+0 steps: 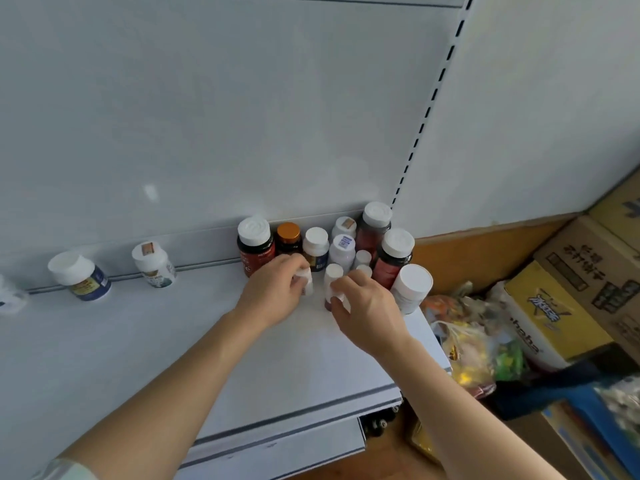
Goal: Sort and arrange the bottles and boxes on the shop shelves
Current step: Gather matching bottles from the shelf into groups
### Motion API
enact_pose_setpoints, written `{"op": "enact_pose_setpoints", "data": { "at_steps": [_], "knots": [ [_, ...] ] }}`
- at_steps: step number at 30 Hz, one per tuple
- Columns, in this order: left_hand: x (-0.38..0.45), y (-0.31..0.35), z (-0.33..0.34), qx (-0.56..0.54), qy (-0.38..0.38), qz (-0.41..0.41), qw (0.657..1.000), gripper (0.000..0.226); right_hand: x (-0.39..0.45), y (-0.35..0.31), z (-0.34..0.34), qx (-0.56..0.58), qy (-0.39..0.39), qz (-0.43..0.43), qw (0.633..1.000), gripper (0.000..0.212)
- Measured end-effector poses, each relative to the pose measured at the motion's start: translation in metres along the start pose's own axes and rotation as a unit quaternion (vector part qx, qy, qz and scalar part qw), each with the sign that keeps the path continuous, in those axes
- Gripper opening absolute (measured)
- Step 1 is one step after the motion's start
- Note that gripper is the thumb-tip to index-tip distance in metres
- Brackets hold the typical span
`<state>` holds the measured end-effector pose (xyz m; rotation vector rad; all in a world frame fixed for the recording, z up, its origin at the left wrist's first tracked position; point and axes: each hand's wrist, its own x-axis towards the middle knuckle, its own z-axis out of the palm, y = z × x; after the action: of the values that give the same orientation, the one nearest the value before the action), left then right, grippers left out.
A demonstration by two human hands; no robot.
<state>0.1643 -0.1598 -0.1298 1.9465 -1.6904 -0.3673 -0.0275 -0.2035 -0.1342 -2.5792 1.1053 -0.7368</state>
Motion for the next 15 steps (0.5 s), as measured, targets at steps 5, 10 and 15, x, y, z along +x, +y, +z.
{"op": "enact_pose_setpoints", "data": {
  "at_steps": [5,10,15],
  "knots": [
    [-0.013,-0.007,-0.026,-0.146,-0.040,-0.044,0.988,0.020,0.014,-0.003,-0.010,0.104,0.021,-0.005,0.994,0.017],
    [-0.027,-0.006,-0.042,-0.184,-0.038,-0.053,0.981,0.029,0.022,-0.015,-0.016,0.157,-0.005,-0.051,0.986,0.021],
    [-0.044,-0.007,-0.051,-0.256,-0.044,-0.079,0.963,0.035,0.028,-0.029,-0.016,0.190,-0.030,-0.067,0.979,0.025]
  ]
}}
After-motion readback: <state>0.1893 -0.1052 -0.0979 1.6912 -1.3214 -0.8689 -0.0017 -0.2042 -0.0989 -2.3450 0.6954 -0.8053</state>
